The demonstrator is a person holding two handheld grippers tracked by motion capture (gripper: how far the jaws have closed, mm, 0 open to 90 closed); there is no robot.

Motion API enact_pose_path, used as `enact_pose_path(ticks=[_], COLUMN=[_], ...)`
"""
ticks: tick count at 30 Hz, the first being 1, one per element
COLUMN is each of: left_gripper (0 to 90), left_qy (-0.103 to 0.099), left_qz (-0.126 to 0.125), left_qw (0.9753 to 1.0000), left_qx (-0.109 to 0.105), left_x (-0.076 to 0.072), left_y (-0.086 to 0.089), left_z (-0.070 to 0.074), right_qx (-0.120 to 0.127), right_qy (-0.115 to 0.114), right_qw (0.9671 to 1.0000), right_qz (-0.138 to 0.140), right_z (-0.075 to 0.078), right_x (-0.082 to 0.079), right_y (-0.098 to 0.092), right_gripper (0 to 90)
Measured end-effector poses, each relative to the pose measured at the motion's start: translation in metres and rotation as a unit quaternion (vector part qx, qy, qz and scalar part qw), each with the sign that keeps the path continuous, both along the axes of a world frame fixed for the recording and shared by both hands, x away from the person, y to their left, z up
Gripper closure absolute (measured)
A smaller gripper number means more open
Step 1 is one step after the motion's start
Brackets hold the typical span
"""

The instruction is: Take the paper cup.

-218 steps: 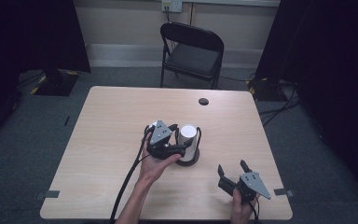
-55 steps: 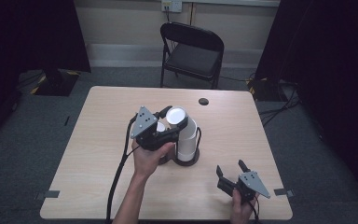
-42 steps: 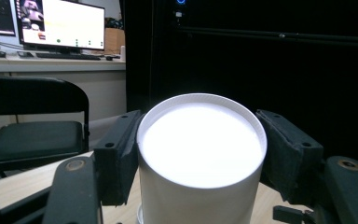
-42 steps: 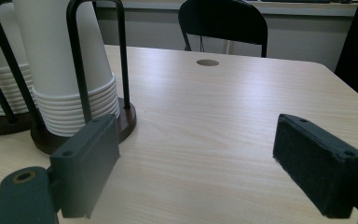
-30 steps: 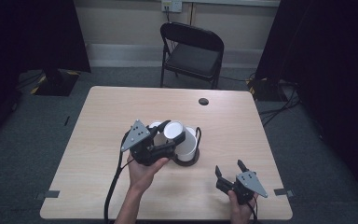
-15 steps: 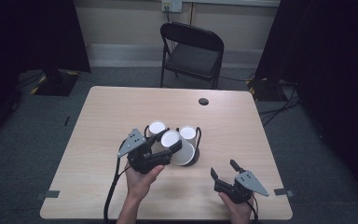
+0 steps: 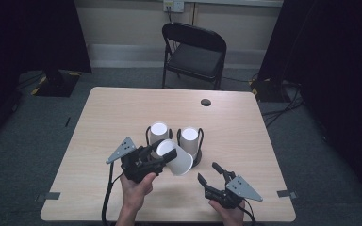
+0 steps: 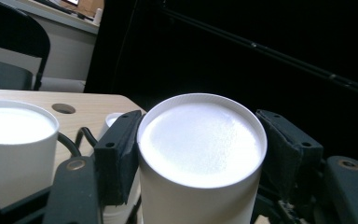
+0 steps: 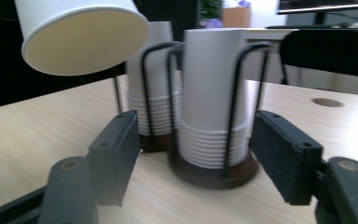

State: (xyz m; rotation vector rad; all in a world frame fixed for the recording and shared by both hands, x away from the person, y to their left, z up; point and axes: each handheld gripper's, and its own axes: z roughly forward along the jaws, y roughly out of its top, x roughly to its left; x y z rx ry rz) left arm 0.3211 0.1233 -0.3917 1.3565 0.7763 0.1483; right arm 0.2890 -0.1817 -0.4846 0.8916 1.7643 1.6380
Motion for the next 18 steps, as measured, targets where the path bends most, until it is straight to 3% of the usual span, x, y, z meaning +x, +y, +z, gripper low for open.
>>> enact_pose_path(ticks=[5, 7, 9, 13, 18], left_gripper=[34.3, 34.3, 34.3, 34.3, 34.4], left_qy=[0.002, 0.018, 0.023, 0.042, 0.065], left_qz=[-0.015, -0.024, -0.03, -0.037, -0.049], left_qw=[0.9998, 0.9994, 0.9992, 0.9983, 0.9965], left_qx=[-0.011, -0.018, -0.016, -0.016, -0.019], left_x=[-0.007, -0.007, -0.005, -0.002, 0.002], left_y=[0.005, 0.006, 0.006, 0.004, 0.002], left_z=[-0.005, -0.008, -0.012, -0.016, -0.02], right_qx=[0.006, 0.005, 0.004, -0.001, -0.004], right_qy=[-0.033, -0.05, -0.053, -0.061, -0.077], right_qw=[0.9988, 0.9973, 0.9966, 0.995, 0.9938], right_qz=[0.035, 0.054, 0.063, 0.079, 0.079], right_z=[0.0, 0.002, 0.003, 0.006, 0.008], right_x=[-0.004, -0.006, -0.007, -0.007, -0.007], right_y=[0.008, 0.012, 0.015, 0.019, 0.023], right_gripper=[38.0, 41.7, 47.8, 50.9, 52.8])
